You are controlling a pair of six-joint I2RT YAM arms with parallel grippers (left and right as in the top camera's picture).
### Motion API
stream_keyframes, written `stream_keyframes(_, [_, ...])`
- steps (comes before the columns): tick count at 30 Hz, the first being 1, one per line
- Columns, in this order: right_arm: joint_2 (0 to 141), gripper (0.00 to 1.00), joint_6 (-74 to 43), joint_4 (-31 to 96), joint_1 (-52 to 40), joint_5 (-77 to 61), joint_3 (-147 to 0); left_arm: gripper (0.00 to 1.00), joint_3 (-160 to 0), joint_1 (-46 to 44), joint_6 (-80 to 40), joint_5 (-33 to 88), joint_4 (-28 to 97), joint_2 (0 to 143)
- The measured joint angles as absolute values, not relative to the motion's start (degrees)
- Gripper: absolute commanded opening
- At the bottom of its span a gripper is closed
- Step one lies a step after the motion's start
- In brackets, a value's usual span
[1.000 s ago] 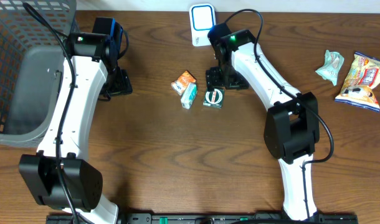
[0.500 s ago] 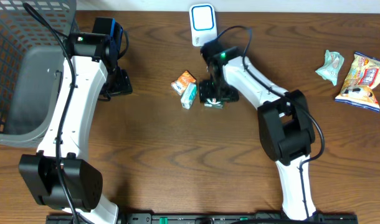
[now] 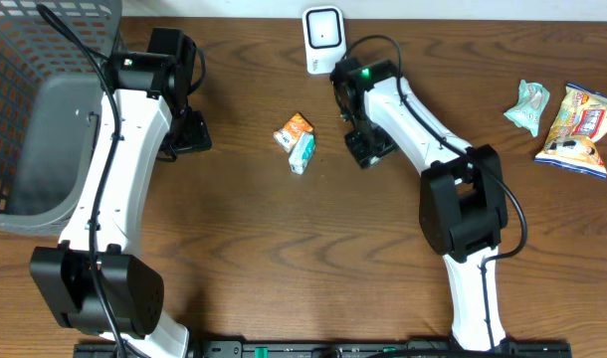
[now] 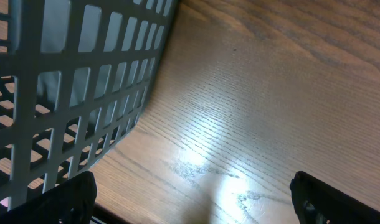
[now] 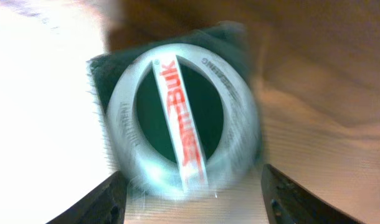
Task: Scan the item barcode
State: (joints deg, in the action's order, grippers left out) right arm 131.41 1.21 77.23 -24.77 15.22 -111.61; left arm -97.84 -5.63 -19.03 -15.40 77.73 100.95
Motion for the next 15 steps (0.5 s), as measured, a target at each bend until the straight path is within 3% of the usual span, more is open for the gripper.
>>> stream_keyframes(5, [131.41, 0.70, 1.50, 79.99, -24.77, 19.70, -114.98, 0.98, -97.84, -5.63, -19.03, -15.40, 77.73, 100.95])
stream_keyframes(10, [131.41, 0.91, 1.50, 77.93, -24.77, 18.06, -115.13, 0.98, -97.84, -5.63, -19.03, -15.42, 77.73, 100.95])
stream_keyframes(15, [131.41, 0.98, 1.91, 72.07, -24.67, 13.78, -115.15, 0.98, -97.84, -5.63, -19.03, -15.40, 77.76, 100.95])
